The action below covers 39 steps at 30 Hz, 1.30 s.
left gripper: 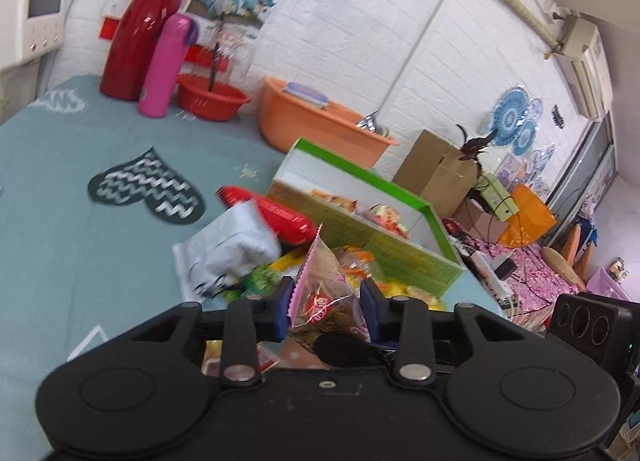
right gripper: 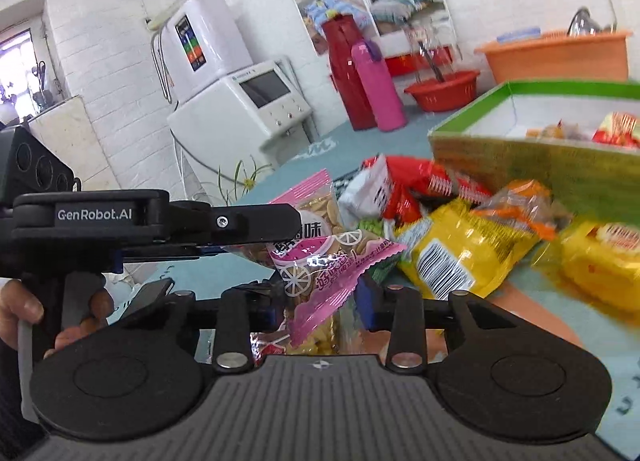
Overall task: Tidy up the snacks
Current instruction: 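Release the pink biscuit bag and small bag into the box with both grippers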
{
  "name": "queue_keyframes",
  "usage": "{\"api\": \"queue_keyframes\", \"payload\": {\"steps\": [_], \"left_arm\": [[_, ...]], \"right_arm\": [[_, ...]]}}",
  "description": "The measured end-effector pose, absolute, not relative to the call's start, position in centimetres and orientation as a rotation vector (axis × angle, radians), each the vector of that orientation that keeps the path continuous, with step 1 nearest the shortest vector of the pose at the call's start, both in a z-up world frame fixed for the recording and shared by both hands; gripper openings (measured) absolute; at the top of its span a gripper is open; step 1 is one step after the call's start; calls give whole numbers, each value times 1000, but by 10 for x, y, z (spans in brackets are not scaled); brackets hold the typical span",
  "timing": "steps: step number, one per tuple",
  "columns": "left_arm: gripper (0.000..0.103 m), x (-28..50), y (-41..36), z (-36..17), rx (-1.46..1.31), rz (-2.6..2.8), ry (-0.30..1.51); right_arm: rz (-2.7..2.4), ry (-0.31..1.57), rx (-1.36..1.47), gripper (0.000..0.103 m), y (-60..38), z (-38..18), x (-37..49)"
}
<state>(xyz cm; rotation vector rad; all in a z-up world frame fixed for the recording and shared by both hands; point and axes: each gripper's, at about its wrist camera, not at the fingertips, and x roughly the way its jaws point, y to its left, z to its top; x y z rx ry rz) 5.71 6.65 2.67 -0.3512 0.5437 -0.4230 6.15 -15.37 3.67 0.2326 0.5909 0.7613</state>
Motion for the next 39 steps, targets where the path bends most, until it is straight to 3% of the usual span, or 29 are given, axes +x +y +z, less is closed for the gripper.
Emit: {"api": "queue_keyframes", "payload": {"steps": [13, 27, 29, 30, 31, 32, 33, 39], "left_arm": [[47, 136, -25, 55, -309, -613, 474], [48, 230, -78, 31, -331, -667, 553], [58, 238, -81, 25, -317, -647, 565], [70, 240, -81, 22, -310, -623, 574], [103, 242, -81, 19, -304, -602, 588], [103, 242, -80, 16, -306, -578, 596], [103, 240, -78, 14, -309, -561, 593], [103, 219, -64, 27, -300, -532, 601]], "right_arm": [[542, 426, 233, 62, -233, 70, 99], [381, 424, 197, 62, -277, 50, 164], [374, 435, 181, 62, -277, 46, 172], [367, 442, 159, 66, -276, 43, 175], [357, 446, 133, 72, -274, 41, 178], [344, 446, 102, 79, -271, 38, 179], [334, 439, 77, 100, -270, 35, 179], [299, 400, 51, 103, -271, 41, 168]]}}
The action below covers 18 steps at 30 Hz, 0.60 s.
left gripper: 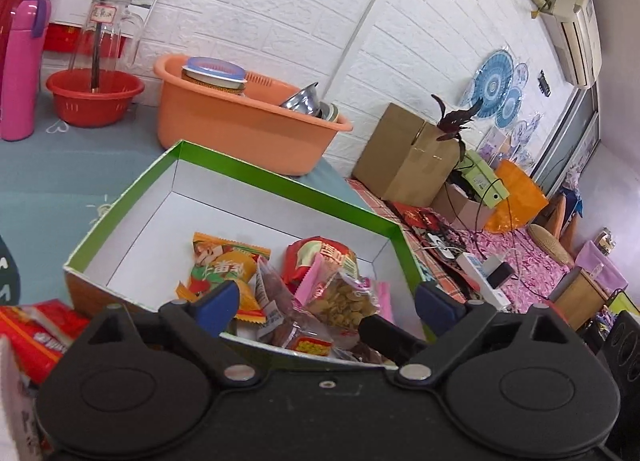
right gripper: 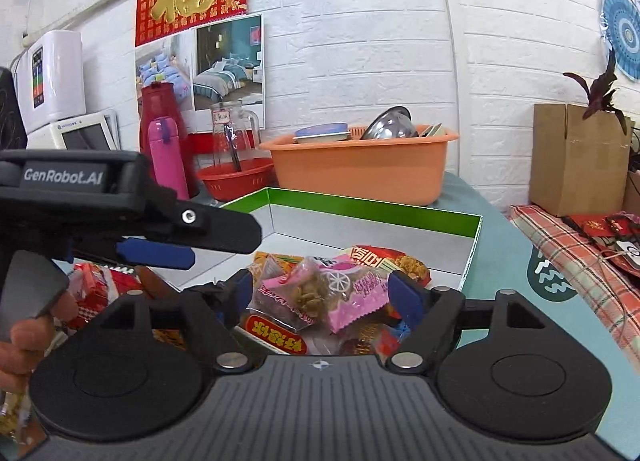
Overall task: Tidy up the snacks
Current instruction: 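Release the pink biscuit bag and small bag into the box with both grippers, then grasp a yellow chip bag with the left gripper while the right grasps another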
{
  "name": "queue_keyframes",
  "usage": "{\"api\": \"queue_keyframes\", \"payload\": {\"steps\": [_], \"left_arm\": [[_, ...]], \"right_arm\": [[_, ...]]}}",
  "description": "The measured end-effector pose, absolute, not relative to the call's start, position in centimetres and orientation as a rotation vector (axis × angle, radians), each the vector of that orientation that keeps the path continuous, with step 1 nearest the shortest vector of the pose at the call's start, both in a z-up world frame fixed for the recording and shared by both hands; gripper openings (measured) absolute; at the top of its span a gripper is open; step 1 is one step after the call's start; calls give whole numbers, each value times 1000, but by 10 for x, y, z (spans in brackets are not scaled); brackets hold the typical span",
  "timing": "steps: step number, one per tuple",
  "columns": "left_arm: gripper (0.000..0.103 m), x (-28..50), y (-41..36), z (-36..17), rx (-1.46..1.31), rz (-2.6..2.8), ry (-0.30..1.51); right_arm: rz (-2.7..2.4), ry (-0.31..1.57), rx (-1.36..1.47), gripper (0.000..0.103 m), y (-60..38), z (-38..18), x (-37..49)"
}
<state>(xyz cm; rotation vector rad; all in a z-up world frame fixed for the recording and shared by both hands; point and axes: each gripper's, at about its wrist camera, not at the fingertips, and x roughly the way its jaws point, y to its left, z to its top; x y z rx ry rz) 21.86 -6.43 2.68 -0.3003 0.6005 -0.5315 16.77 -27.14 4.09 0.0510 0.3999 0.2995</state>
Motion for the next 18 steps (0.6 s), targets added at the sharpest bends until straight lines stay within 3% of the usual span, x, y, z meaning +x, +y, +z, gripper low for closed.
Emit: {"api": "queue_keyframes", "payload": {"steps": [8, 18], "left_arm": [[103, 150, -34, 61, -304, -451, 558], [103, 103, -10, 31, -309, -410, 596]], "right_arm": [[377, 300, 95, 103, -276, 79, 104], [505, 387, 159, 103, -260, 66, 54]]}}
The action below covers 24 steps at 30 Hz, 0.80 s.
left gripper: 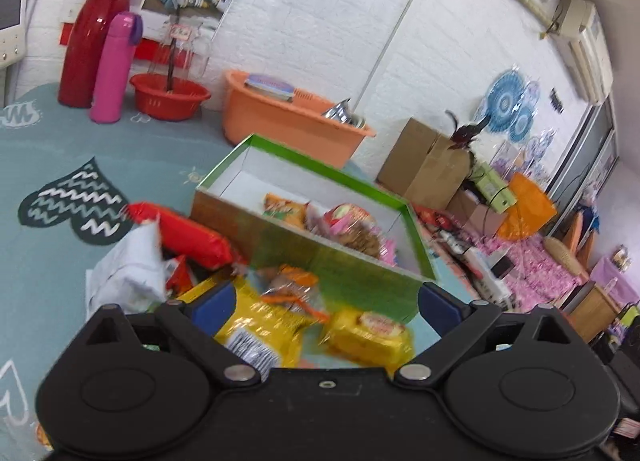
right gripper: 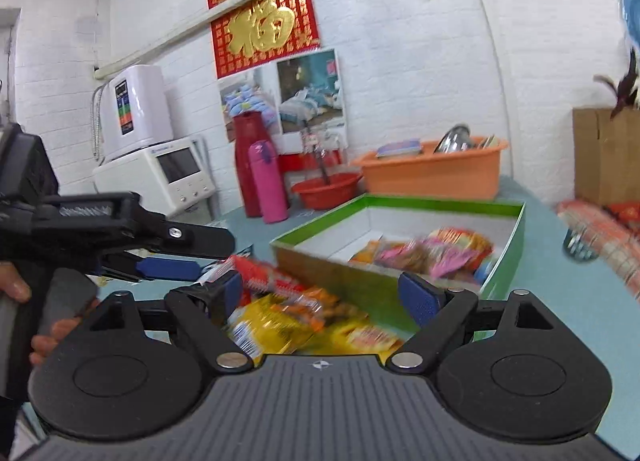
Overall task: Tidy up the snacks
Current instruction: 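Grasp a yellow chip bag with the left gripper while the right grasps another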
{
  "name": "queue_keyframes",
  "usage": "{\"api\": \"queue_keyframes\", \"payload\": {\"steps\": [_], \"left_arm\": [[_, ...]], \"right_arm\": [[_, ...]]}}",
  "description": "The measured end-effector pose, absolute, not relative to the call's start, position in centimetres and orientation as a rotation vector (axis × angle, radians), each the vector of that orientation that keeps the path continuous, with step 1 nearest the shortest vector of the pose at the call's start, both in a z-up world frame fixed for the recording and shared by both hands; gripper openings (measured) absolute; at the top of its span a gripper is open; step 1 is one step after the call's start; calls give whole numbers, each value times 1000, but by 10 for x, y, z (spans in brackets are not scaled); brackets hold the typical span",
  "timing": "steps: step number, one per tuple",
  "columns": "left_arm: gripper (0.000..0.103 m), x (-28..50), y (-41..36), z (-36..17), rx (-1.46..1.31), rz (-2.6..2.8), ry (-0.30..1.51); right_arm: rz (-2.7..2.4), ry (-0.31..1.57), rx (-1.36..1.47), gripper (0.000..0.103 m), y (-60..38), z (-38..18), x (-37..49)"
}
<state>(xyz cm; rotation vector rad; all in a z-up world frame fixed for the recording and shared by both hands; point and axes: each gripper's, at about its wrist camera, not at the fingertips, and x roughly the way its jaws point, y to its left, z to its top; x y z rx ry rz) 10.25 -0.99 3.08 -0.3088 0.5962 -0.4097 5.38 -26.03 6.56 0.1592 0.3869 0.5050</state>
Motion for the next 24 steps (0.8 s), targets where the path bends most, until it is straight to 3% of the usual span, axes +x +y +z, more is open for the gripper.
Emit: {"api": "queue_keyframes", "payload": {"steps": [11, 15, 18, 24], "left_arm": [[103, 171, -10, -13, -151, -350, 744], [103, 163, -14, -20, -139, -388, 760], [97, 151, -17, -20, -202, -483, 805], [103, 129, -13, -21, -280, -552, 824]], "right_arm": [[554, 535, 220, 103, -245, 37, 52], [547, 567, 227, 103, -244, 30, 53], [544, 599, 230, 103, -244, 24, 53], [529, 632, 224, 103, -248, 16, 45]]}}
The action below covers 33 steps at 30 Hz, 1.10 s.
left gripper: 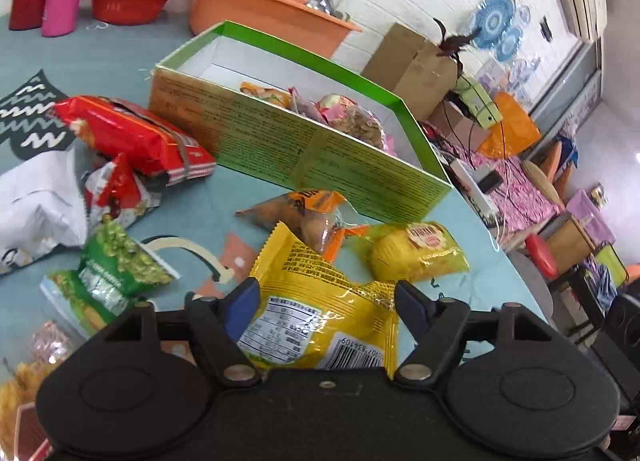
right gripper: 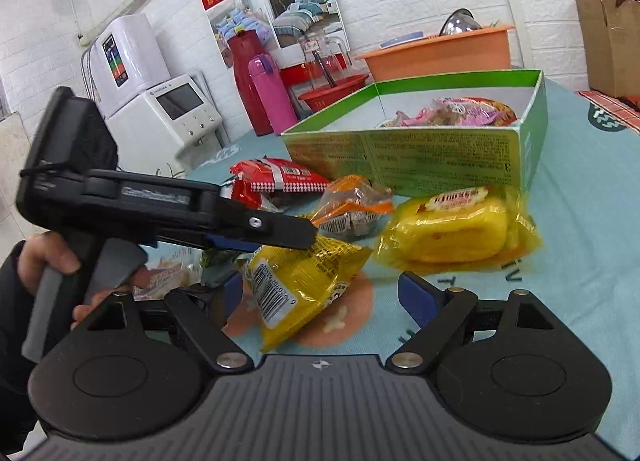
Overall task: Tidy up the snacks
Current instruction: 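Grasp a yellow chip bag with the left gripper while the right grasps another, then carry the yellow chip bags over the green box and open both grippers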
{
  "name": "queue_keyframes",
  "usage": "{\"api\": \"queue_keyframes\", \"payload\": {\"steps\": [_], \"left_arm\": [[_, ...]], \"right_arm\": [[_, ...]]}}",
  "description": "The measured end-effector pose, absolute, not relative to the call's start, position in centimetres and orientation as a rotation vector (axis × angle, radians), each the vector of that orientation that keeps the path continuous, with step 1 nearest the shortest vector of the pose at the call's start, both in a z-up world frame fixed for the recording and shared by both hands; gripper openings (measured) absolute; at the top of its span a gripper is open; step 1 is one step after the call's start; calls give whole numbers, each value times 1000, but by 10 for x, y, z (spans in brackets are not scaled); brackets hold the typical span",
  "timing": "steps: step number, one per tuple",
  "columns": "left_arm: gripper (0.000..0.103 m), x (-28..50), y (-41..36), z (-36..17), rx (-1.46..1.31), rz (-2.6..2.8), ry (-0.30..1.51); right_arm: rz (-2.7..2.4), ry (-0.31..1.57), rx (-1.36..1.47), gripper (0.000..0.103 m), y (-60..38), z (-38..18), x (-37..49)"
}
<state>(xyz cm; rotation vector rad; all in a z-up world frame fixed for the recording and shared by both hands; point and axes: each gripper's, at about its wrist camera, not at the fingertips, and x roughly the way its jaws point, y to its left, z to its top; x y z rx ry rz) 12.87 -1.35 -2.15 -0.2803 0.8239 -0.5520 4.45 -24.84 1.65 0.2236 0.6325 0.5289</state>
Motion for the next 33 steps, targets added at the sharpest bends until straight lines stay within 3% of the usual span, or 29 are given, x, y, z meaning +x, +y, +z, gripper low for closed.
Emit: {"api": "queue_keyframes", "payload": {"steps": [6, 8, 12, 13, 14, 15, 17, 18, 21, 33], "left_arm": [[103, 139, 3, -33, -353, -537, 878], [95, 137, 5, -31, -352, -548, 873], [94, 135, 7, -33, -350, -563, 876], [87, 134, 7, -34, -353, -569, 872], [67, 134, 6, -35, -353, -576, 874], [58, 132, 7, -37, -365, -589, 877], [30, 127, 3, -37, -380, -602, 877], [24, 123, 1, -34, -372, -607, 867], [21, 112, -3, -19, -354, -619, 816], [21, 137, -18, 57, -357, -674, 558]], "right_arm": [[535, 677, 247, 103, -244, 7, 42], [531, 675, 248, 103, -241, 6, 44], [522, 681, 269, 103, -240, 6, 49], [516, 683, 277, 103, -240, 5, 51], [510, 682, 284, 101, -241, 4, 52], [510, 678, 289, 89, -241, 3, 53], [490, 671, 281, 72, -240, 2, 55], [489, 672, 277, 62, -241, 2, 55], [507, 656, 286, 51, -245, 10, 51], [499, 381, 211, 50, -253, 80, 77]]}}
